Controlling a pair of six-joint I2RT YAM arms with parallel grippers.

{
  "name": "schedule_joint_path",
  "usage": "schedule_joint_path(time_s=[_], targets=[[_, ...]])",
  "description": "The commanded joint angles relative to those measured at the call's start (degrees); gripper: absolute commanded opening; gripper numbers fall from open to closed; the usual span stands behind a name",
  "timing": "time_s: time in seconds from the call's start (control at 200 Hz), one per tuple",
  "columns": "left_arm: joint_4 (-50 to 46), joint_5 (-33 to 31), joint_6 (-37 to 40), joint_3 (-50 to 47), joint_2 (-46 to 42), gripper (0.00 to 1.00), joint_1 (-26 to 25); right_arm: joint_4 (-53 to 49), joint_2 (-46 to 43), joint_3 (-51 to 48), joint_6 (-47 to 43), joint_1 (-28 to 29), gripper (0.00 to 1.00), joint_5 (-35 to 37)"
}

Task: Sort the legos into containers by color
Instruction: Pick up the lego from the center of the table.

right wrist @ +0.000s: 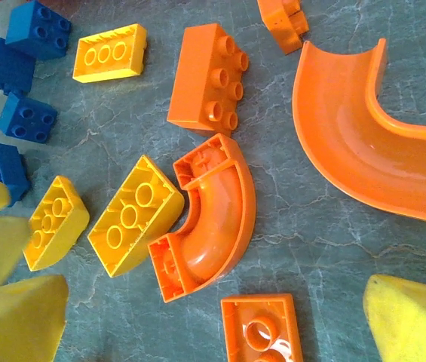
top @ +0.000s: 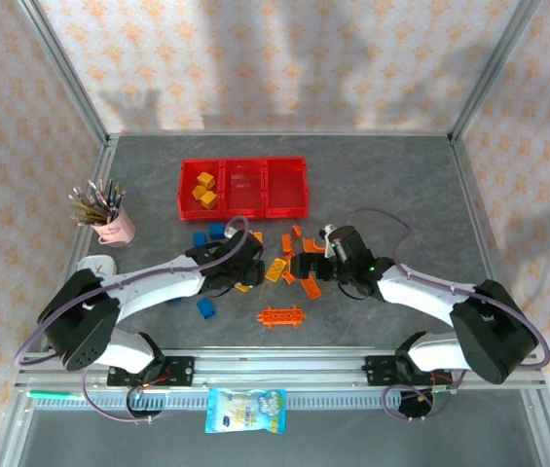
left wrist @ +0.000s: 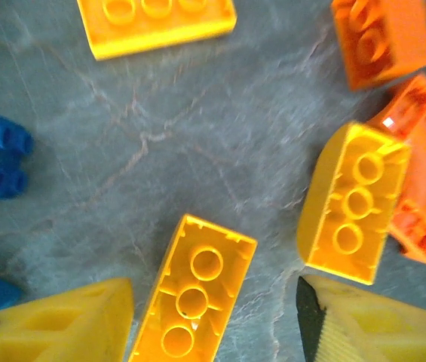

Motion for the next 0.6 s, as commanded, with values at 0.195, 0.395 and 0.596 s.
schedule_joint_path(time_s=[0.195, 0.395, 0.596], targets=[[1.4, 0.3, 0.1, -0.8, 5.0, 0.64, -1.3, 2.2, -1.8, -1.1, 0.7, 0.2, 1.00, 2.0], [2.2, -0.4, 0.3, -0.8, 6.8, 0.54, -1.4, 2.2, -1.5, -0.6, 0.5, 0.2, 1.00, 1.9], [2.2, -1.5, 0.4, -1.0, 7.2, 0.43, -1.4, 2.1, -1.4, -0.3, 0.4, 0.2, 1.00, 2.5]])
